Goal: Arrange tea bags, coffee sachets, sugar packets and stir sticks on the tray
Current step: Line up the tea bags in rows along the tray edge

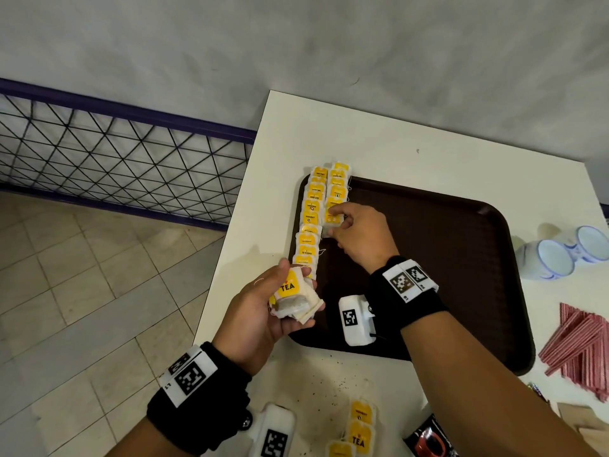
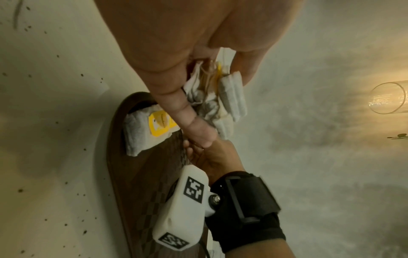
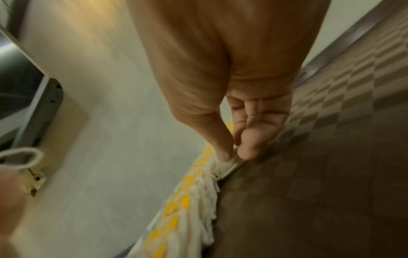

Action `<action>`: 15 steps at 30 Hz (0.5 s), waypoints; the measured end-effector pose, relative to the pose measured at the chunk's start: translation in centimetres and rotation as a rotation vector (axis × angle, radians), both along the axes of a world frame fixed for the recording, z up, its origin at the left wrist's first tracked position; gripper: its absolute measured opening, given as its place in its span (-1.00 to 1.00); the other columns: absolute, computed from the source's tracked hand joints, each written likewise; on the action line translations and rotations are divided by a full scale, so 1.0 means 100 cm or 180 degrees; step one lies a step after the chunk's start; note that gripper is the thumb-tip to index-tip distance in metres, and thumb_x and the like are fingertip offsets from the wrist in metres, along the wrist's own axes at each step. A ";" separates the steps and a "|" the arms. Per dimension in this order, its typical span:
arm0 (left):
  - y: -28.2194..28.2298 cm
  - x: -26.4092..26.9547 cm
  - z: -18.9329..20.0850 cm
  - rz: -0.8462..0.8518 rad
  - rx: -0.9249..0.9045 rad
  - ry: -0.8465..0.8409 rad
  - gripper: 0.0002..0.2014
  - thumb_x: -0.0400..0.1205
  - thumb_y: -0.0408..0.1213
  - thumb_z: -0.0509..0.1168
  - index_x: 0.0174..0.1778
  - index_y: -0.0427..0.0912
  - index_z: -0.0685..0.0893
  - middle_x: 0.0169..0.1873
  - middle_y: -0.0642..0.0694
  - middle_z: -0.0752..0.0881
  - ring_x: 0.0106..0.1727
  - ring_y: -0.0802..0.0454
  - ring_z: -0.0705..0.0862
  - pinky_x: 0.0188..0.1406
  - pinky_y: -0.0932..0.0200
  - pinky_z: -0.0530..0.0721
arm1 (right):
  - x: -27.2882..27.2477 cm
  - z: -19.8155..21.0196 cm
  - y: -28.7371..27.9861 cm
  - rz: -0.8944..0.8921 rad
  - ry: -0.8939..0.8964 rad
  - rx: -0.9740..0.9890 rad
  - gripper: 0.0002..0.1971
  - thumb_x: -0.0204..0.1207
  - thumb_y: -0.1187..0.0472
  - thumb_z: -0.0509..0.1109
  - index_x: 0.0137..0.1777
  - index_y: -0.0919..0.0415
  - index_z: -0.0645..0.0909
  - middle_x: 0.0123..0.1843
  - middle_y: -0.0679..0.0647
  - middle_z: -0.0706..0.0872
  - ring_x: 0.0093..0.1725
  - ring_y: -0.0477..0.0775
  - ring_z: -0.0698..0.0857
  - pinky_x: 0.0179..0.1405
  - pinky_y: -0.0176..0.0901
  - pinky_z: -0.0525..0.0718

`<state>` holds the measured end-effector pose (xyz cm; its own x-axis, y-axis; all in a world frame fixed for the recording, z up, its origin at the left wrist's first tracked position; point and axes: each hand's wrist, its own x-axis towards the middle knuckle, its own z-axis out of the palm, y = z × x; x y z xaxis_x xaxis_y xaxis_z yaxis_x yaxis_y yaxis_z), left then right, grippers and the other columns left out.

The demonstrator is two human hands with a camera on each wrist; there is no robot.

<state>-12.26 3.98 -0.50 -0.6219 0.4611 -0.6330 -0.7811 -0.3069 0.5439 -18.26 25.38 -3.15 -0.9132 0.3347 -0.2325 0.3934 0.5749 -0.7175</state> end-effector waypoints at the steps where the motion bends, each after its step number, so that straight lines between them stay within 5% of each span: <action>1: 0.000 -0.001 0.000 0.0009 0.0038 -0.0078 -0.44 0.60 0.12 0.24 0.26 -0.27 0.77 0.06 -0.32 0.80 0.04 -0.37 0.81 0.02 -0.17 0.76 | 0.003 0.006 -0.001 0.0038 0.0082 0.0128 -0.71 0.52 0.27 0.52 0.23 0.04 0.74 -0.31 -0.13 0.64 -0.34 -0.20 0.63 -0.27 -0.47 0.56; 4: 0.001 -0.006 0.002 0.0005 0.0063 -0.0177 -0.40 0.63 0.16 0.18 0.26 -0.31 0.76 0.03 -0.32 0.80 0.06 -0.40 0.78 0.14 -0.22 0.68 | 0.017 0.031 -0.009 0.0271 0.0354 -0.0066 -0.79 0.52 0.16 0.56 0.14 -0.01 0.78 -0.28 -0.04 0.66 -0.39 -0.20 0.56 -0.29 -0.41 0.50; 8: 0.005 -0.009 0.004 -0.0115 -0.0025 -0.0109 -0.33 0.59 0.20 0.18 0.30 -0.33 0.71 0.10 -0.42 0.78 0.12 -0.46 0.76 -0.06 -0.12 0.73 | 0.040 0.062 -0.029 0.0972 0.0099 -0.0871 -0.76 0.42 0.06 0.65 0.07 0.02 0.81 -0.08 0.13 0.75 -0.30 -0.07 0.62 -0.17 -0.08 0.67; 12: 0.009 -0.010 0.007 -0.0197 -0.0026 -0.0036 -0.41 0.64 0.19 0.14 0.19 -0.27 0.76 0.07 -0.44 0.79 0.09 -0.44 0.76 -0.12 -0.08 0.75 | 0.055 0.065 -0.038 0.1360 0.0084 -0.0897 -0.76 0.35 0.22 0.70 0.00 0.10 0.80 -0.04 -0.04 0.67 -0.32 -0.21 0.57 -0.25 -0.34 0.60; 15: 0.009 -0.010 0.008 -0.0166 0.0074 0.0041 -0.45 0.69 0.16 0.13 0.13 -0.26 0.78 -0.02 -0.42 0.77 0.06 -0.43 0.68 -0.08 -0.09 0.67 | 0.059 0.060 -0.038 0.1156 0.0236 -0.1042 -0.84 0.38 0.30 0.67 -0.09 0.18 0.76 -0.13 0.02 0.72 -0.33 0.02 0.66 -0.29 -0.11 0.71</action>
